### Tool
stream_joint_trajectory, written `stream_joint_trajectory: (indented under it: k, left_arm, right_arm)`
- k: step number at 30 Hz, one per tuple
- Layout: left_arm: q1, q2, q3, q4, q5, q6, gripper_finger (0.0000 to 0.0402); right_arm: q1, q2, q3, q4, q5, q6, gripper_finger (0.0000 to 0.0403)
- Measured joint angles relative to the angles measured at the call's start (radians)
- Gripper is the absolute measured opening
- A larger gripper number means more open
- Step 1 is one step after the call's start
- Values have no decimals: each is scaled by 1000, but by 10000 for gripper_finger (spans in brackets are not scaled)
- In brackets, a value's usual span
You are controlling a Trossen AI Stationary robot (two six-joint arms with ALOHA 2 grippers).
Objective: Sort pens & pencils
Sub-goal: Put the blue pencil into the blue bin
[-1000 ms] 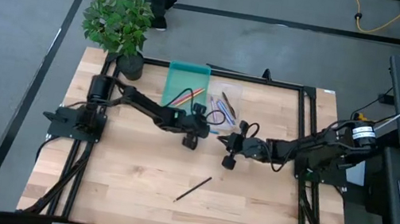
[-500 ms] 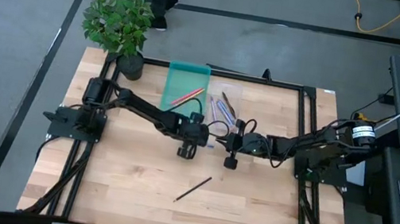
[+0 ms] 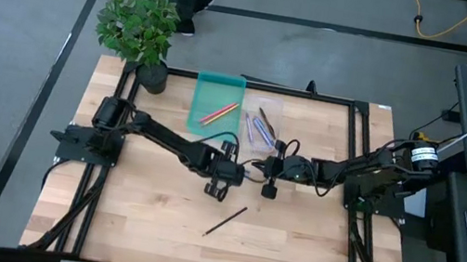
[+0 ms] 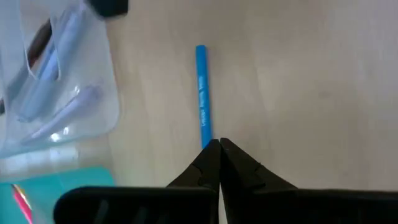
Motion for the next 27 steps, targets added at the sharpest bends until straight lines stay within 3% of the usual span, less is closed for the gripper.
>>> stream_joint_trajectory:
  k: [5,10,17,27]
  left_arm:
    - [-37,0,29,-27,-49,5,0]
    - [-30,-1,54,-63,74,-50,0]
    - [18,-1,54,-69,193,-147,29]
    - [65,-1,55,-88,238,-120,94]
  right_arm:
    - [0,0,0,0,-65,2,9]
    - [1,0,0,0,-183,10,31]
    - [0,-2,0,1,-182,21,43]
    - [0,-2,0,0,-181,2,48]
